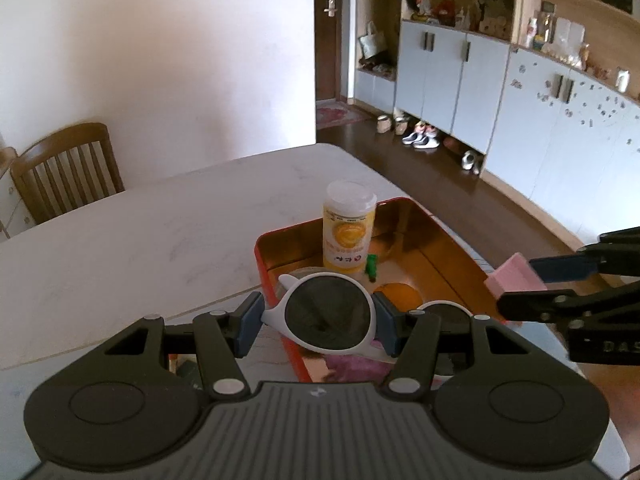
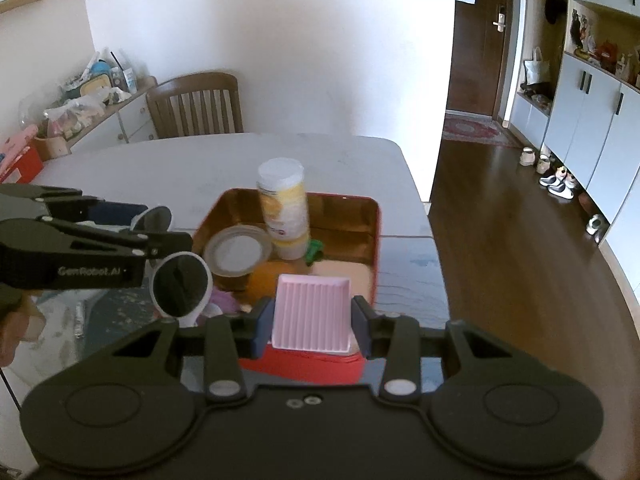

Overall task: Organize rigid objects
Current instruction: 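Carry the sunglasses with the left tool while the right tool carries the pink tray to the box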

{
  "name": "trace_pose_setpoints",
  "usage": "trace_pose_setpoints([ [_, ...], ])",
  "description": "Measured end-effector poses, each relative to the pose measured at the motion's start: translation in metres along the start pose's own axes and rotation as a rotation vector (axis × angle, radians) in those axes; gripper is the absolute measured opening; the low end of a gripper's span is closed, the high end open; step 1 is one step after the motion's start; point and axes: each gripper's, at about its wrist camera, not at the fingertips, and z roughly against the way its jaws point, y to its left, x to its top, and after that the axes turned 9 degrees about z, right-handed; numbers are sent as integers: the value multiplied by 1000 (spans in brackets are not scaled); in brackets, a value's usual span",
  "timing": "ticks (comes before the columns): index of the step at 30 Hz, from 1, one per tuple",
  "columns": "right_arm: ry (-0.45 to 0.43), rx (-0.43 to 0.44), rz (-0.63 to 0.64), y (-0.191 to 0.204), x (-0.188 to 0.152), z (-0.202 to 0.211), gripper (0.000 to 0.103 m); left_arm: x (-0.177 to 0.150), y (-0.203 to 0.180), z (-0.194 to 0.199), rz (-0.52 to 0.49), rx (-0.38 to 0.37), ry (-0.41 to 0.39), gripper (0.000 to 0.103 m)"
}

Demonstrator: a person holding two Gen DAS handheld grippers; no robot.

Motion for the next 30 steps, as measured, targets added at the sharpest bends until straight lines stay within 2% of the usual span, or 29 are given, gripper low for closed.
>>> trace_pose_setpoints([
  [5,7,3,20,-14,5,-14,41,9,-2,-26,34,57,12,58],
  [14,13,32,102,-33,23,-52,41,22,-4,-61,74,73,44,57],
  [23,47,87,306,-18,35,-83,41,28,-1,-83,74,98,57,58],
  [30,78,101,344,-10,29,-89,41,27,-5,-92,34,130,41,58],
])
